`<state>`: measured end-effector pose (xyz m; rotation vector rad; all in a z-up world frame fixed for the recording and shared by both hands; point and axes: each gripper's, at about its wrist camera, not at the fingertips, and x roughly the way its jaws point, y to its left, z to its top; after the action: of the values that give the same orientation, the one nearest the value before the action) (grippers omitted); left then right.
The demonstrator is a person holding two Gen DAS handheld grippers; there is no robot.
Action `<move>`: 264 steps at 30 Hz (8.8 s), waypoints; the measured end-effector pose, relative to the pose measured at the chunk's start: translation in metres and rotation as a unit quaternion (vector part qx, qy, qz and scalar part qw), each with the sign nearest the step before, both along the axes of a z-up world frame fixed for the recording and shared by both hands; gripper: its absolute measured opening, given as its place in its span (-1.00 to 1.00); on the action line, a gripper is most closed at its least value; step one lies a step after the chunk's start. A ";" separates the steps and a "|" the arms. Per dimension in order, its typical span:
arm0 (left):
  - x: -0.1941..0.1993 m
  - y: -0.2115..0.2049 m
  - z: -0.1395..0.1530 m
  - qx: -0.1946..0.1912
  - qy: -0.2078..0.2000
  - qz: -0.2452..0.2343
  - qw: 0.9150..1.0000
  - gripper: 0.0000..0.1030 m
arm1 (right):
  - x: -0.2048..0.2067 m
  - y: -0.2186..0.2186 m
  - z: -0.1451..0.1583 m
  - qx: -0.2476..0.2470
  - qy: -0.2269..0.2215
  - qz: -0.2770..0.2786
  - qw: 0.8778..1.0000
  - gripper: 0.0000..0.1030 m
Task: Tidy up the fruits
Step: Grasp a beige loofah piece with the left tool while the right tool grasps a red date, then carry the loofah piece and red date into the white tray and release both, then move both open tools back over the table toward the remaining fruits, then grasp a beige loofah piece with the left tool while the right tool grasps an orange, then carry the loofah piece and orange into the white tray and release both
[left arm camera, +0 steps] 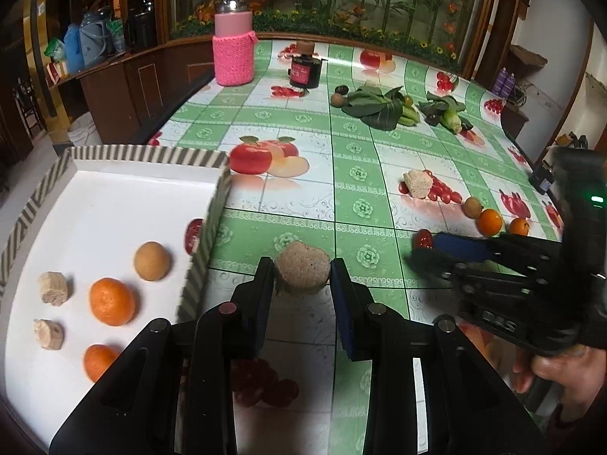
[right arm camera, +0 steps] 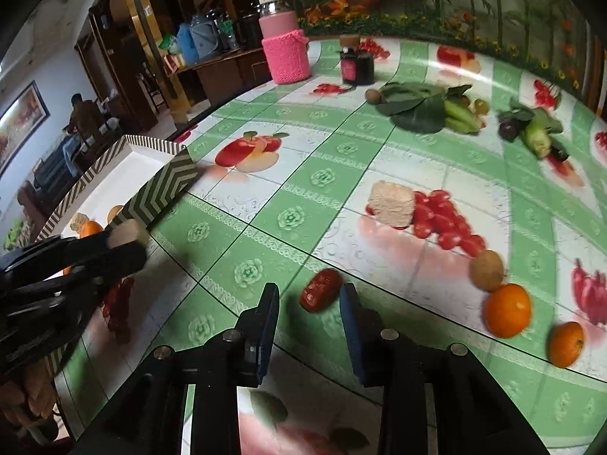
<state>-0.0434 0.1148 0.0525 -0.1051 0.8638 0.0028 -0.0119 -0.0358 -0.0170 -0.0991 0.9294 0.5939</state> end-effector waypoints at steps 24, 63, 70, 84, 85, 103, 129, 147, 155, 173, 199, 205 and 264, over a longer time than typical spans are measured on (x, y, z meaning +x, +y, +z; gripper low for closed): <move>-0.071 0.105 0.022 0.042 -0.017 0.092 0.995 -0.43 | -0.053 0.085 0.056 0.104 -0.030 0.106 0.988 -0.69; -0.098 0.146 -0.014 0.044 0.020 0.145 0.988 -0.42 | -0.075 0.197 0.022 0.009 -0.023 0.204 0.979 -0.60; -0.099 0.144 -0.007 0.049 0.008 0.155 0.987 0.31 | -0.081 0.179 0.031 0.036 -0.027 0.194 0.980 -0.56; -0.084 0.100 0.017 0.068 -0.036 0.140 0.987 0.31 | -0.081 0.112 0.049 0.077 -0.041 0.123 0.989 -0.56; -0.081 0.093 0.019 0.070 -0.040 0.134 0.988 0.31 | -0.081 0.106 0.049 0.076 -0.044 0.116 0.989 -0.56; -0.024 -0.021 0.013 0.073 -0.042 0.020 0.996 0.31 | -0.064 -0.019 0.040 0.074 -0.044 -0.023 0.996 -0.50; 0.038 -0.079 -0.011 0.042 0.006 -0.039 0.998 0.30 | -0.012 -0.124 0.014 0.024 -0.016 -0.118 0.993 -0.35; 0.116 -0.103 -0.017 0.000 0.029 -0.054 0.998 0.30 | 0.027 -0.116 -0.003 0.027 -0.017 -0.085 0.996 -0.37; 0.144 -0.112 -0.031 0.008 0.035 -0.063 0.997 0.28 | 0.030 -0.120 -0.002 0.049 -0.007 -0.083 0.995 -0.37; 0.079 -0.089 -0.014 0.015 0.021 -0.071 0.997 -0.41 | -0.004 -0.109 0.010 0.060 -0.009 -0.073 0.995 -0.38; -0.048 0.064 0.038 0.069 -0.043 0.068 0.994 -0.40 | -0.058 0.067 0.057 0.094 -0.038 0.093 0.990 -0.39; -0.066 0.121 0.038 0.057 -0.038 0.124 0.990 -0.40 | -0.059 0.105 0.059 0.085 -0.037 0.124 0.988 -0.39; -0.069 0.143 0.015 0.051 -0.021 0.192 0.980 0.34 | -0.046 0.161 0.047 0.055 -0.039 0.147 0.987 -0.29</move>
<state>-0.1128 0.2578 0.0671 -0.1742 0.7888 0.4050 -0.0578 0.1255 0.0303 -0.1610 0.8092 0.9068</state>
